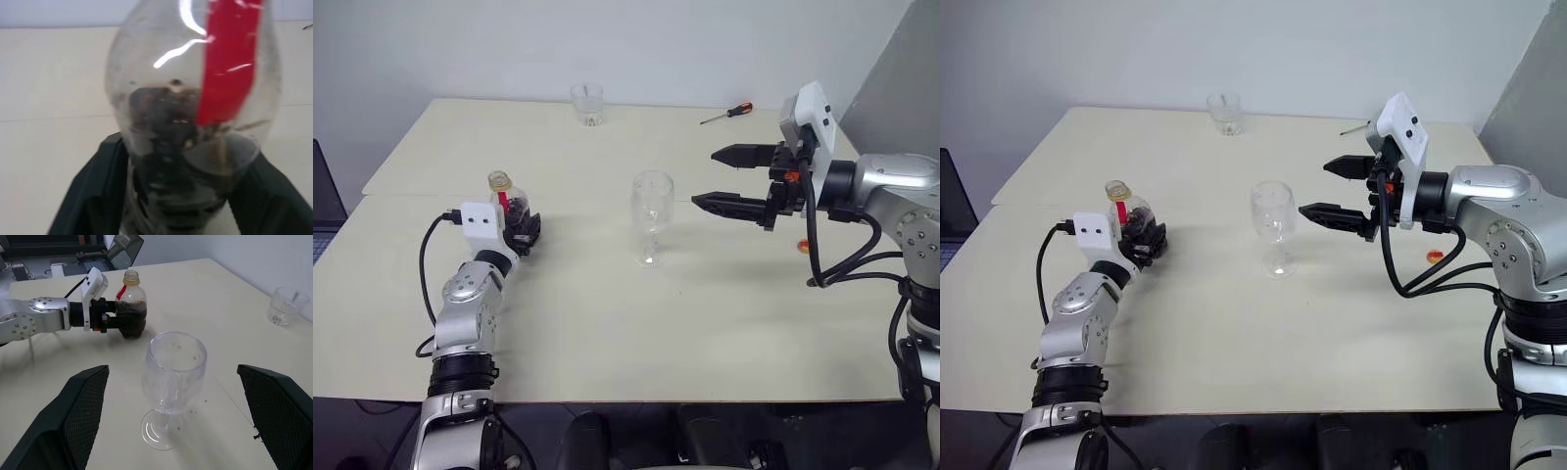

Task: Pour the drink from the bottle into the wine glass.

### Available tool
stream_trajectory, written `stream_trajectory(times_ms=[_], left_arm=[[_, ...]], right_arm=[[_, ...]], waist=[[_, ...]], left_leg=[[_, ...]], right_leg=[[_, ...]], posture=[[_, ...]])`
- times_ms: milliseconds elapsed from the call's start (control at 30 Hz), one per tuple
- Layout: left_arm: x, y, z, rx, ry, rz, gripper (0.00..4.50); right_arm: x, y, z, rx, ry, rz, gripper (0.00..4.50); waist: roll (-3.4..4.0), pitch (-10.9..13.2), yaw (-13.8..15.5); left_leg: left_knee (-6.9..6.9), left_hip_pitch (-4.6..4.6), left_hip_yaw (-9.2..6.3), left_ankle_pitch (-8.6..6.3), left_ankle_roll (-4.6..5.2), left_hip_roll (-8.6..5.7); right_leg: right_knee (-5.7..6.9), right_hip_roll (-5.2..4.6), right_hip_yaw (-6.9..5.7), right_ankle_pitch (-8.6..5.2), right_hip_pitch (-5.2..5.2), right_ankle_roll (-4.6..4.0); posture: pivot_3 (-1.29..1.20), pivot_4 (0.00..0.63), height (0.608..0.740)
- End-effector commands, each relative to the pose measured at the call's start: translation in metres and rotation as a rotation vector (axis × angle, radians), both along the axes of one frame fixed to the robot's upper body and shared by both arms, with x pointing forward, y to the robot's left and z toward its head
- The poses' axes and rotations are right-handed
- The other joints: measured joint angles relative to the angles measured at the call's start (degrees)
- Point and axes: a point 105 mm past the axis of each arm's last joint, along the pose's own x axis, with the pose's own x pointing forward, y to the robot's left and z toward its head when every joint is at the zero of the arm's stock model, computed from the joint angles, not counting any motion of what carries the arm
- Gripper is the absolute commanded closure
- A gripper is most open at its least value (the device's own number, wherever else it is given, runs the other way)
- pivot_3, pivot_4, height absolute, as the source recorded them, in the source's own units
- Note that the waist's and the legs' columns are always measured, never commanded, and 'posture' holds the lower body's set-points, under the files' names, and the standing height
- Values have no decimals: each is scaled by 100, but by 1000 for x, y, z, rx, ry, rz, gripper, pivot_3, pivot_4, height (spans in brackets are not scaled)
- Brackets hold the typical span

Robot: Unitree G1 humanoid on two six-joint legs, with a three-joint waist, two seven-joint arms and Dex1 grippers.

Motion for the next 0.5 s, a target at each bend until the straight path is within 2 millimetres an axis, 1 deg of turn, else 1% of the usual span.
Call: stream_trajectory(times_ms=[33, 100, 167, 367, 500], left_arm=[[2, -3, 17, 23, -59, -16, 2756], [3, -3, 19, 22, -65, -16, 3229], [4, -4, 21, 21, -72, -19, 3507], [10, -14, 38, 38, -103, -55, 3604], [13, -26, 54, 134, -126, -134, 3623]], right_arm=[[-4, -3, 10, -5, -56, -12, 0], [-3, -3, 11, -3, -58, -18, 0], [-3, -4, 11, -4, -60, -26, 0], [0, -9, 12, -6, -69, -58, 0], [-1, -21, 9, -6, -53, -94, 0]], waist=[[0, 0, 1], [0, 0, 2], [0, 0, 2], [-1, 1, 6], [-1, 1, 26]], left_leg=[[0, 0, 0, 0, 0, 0], [1, 0, 1, 0, 0, 0], [1, 0, 0, 0, 0, 0], [1, -1, 0, 0, 0, 1], [1, -5, -2, 0, 0, -1]], right_leg=[[0, -1, 0, 0, 0, 0], [0, -2, 0, 0, 0, 0], [1, -2, -1, 0, 0, 0], [1, -2, -4, 0, 0, 0], [-1, 3, -7, 0, 0, 0]], posture=[[0, 150, 740], [0, 150, 740], [0, 150, 740], [0, 150, 740], [0, 150, 740]])
